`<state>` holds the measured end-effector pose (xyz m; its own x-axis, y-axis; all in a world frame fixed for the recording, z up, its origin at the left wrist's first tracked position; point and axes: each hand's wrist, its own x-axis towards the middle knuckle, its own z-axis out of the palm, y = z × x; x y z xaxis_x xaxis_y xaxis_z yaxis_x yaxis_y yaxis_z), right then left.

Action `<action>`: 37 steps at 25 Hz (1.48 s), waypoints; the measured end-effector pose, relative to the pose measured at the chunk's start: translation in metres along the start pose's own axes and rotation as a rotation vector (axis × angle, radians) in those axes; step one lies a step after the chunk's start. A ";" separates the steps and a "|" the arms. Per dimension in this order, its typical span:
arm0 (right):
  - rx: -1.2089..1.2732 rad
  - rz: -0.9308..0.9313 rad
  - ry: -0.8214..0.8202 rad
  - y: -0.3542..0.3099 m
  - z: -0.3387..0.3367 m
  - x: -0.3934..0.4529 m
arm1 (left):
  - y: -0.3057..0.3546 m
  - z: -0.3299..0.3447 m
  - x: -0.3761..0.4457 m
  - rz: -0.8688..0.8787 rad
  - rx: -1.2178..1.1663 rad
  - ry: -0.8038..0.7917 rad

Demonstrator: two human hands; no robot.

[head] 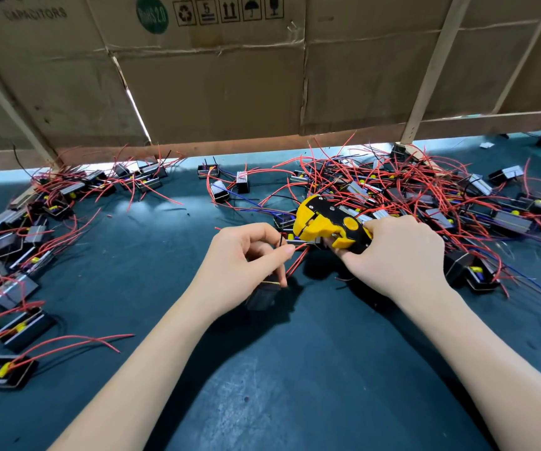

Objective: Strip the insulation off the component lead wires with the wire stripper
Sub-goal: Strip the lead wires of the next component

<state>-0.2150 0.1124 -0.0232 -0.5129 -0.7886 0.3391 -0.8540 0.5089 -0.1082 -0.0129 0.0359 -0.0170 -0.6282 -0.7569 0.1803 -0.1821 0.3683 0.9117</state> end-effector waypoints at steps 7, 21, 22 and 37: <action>-0.005 -0.025 -0.057 -0.003 0.001 -0.001 | 0.002 -0.003 -0.001 0.001 0.012 -0.010; 0.057 -0.104 0.085 0.000 0.008 -0.001 | -0.001 -0.001 0.000 0.010 -0.043 0.004; 0.067 -0.102 0.081 0.000 0.007 -0.001 | -0.002 -0.001 0.000 0.011 -0.044 0.003; 0.070 -0.061 0.038 -0.001 0.003 -0.002 | -0.001 0.002 0.000 0.002 -0.013 0.078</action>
<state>-0.2128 0.1125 -0.0271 -0.4573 -0.8028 0.3825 -0.8882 0.4338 -0.1512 -0.0143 0.0370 -0.0190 -0.5675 -0.7960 0.2103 -0.1705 0.3635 0.9159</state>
